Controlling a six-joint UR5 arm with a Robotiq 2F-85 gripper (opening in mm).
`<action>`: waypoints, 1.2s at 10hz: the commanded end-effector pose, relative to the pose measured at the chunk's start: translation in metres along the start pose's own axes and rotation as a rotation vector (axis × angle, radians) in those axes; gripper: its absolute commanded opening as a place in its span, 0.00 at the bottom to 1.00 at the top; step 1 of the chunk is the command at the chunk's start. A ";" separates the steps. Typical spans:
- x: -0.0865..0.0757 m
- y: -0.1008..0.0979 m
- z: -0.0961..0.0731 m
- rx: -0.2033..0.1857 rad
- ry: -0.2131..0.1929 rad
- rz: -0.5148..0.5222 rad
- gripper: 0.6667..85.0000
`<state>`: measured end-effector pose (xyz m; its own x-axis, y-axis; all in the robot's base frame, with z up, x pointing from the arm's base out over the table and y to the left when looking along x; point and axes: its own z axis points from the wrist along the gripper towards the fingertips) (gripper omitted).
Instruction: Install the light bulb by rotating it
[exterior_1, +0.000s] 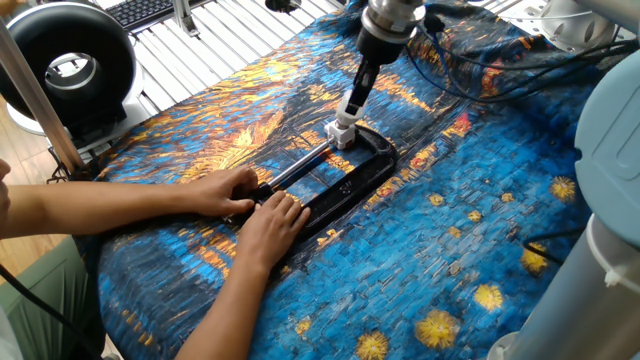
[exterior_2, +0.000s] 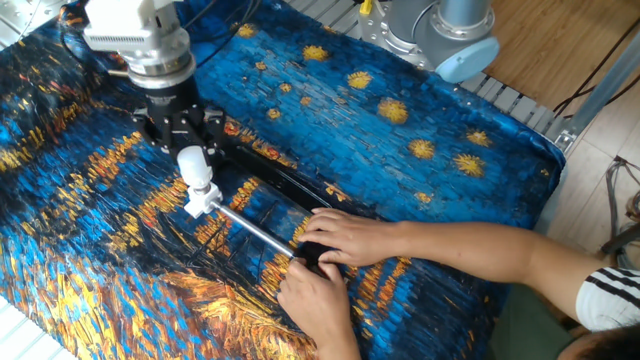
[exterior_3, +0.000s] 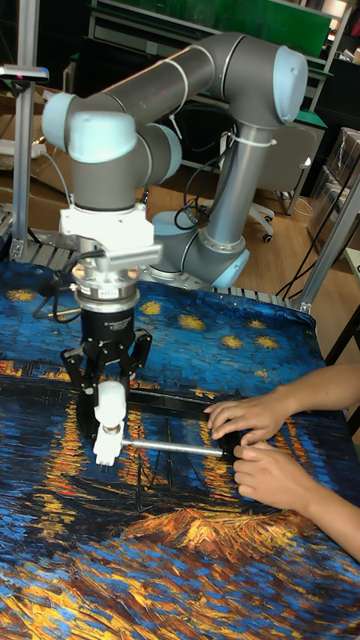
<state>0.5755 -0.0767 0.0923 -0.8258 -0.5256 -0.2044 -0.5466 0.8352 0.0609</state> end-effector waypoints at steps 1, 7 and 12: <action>0.000 0.002 -0.002 0.025 0.061 0.023 0.28; -0.014 0.016 -0.031 0.048 0.162 0.056 0.17; -0.021 -0.005 0.001 0.066 0.225 -0.003 0.19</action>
<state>0.5867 -0.0707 0.1039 -0.8412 -0.5407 -0.0104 -0.5407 0.8412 0.0001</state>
